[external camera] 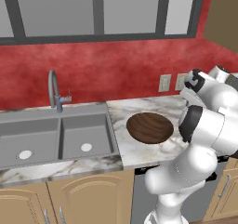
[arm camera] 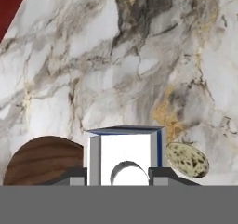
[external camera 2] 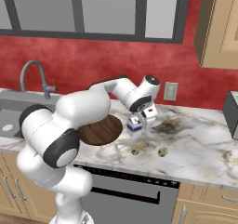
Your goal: Gather the eggs and milk located in the vicinity of the sink area and place them right next to the bowl.
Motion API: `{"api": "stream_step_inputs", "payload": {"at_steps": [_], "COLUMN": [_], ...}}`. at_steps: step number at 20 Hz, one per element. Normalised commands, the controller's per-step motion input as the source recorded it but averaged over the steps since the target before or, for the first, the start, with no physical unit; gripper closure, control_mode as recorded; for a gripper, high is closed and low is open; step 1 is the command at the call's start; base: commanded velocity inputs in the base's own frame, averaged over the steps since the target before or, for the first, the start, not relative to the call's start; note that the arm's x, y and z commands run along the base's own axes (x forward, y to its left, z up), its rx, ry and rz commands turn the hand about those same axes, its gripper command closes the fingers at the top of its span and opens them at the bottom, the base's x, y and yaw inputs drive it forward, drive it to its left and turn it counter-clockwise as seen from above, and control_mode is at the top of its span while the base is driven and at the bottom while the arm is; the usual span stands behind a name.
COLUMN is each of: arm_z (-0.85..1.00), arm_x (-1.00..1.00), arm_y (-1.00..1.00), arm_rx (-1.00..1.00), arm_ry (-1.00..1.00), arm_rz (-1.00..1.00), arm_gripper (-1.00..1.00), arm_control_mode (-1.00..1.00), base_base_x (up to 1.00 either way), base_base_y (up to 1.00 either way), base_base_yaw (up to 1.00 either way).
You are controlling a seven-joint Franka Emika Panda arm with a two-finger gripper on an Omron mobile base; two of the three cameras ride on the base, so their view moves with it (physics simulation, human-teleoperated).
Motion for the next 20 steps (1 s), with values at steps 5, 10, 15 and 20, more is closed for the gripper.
{"api": "stream_step_inputs", "payload": {"at_steps": [5,10,15,20], "arm_z": [-0.18,-0.21,-0.19,-0.11], "arm_x": [0.04,0.01,0.08,0.2], "arm_y": [0.17,0.11,0.09,0.12], "arm_rx": [0.0,0.05,0.11,0.01], "arm_ry": [0.02,0.04,0.1,0.04], "arm_rz": [-0.34,-0.38,-0.28,-0.13], "arm_gripper": [1.0,1.0,1.0,1.0], "arm_control_mode": [-1.0,-1.0,-1.0,-1.0], "base_base_x": [0.0,0.0,0.0,0.0], "base_base_y": [0.0,0.0,0.0,0.0], "base_base_yaw": [0.0,0.0,0.0,0.0]}}
